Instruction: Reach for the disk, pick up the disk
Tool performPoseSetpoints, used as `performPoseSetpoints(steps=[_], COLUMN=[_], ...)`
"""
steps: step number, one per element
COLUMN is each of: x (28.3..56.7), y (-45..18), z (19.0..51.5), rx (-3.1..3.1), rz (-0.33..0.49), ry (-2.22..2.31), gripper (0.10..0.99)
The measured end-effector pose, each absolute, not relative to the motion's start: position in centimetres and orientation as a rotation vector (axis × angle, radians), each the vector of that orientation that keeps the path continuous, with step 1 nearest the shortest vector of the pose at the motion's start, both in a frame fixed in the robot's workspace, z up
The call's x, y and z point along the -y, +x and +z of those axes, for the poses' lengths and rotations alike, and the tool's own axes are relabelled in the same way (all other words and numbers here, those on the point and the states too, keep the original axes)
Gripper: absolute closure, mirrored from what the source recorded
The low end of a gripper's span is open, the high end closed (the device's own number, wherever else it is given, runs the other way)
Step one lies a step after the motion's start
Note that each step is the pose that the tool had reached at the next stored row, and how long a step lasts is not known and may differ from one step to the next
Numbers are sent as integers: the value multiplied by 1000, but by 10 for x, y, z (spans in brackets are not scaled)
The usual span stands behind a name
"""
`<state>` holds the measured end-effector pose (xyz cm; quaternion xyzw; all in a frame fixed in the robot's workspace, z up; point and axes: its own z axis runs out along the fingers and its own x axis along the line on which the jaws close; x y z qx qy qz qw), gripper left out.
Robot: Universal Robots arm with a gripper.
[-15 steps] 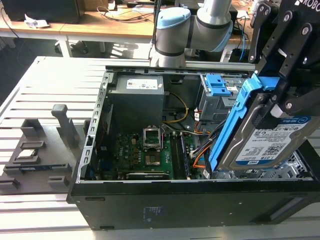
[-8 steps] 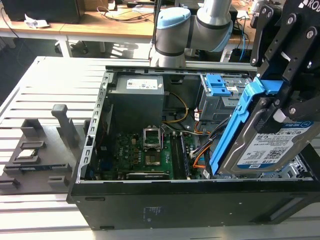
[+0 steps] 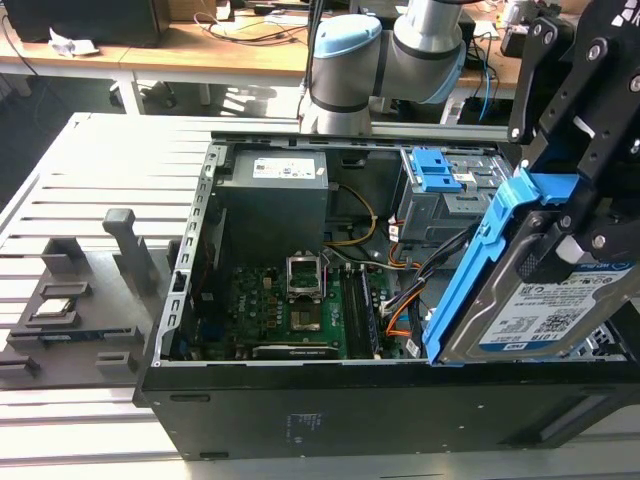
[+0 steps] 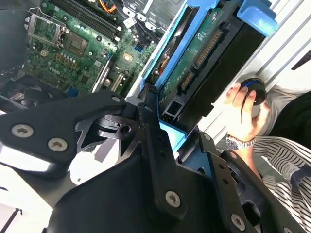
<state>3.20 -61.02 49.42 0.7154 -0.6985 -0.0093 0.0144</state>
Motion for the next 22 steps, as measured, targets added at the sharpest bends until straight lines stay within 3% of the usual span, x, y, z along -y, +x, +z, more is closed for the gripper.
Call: performPoseSetpoints(steps=[22], x=[634], y=[32], z=[494], rx=[2175], rz=[-29], ry=[2227], gripper=[722])
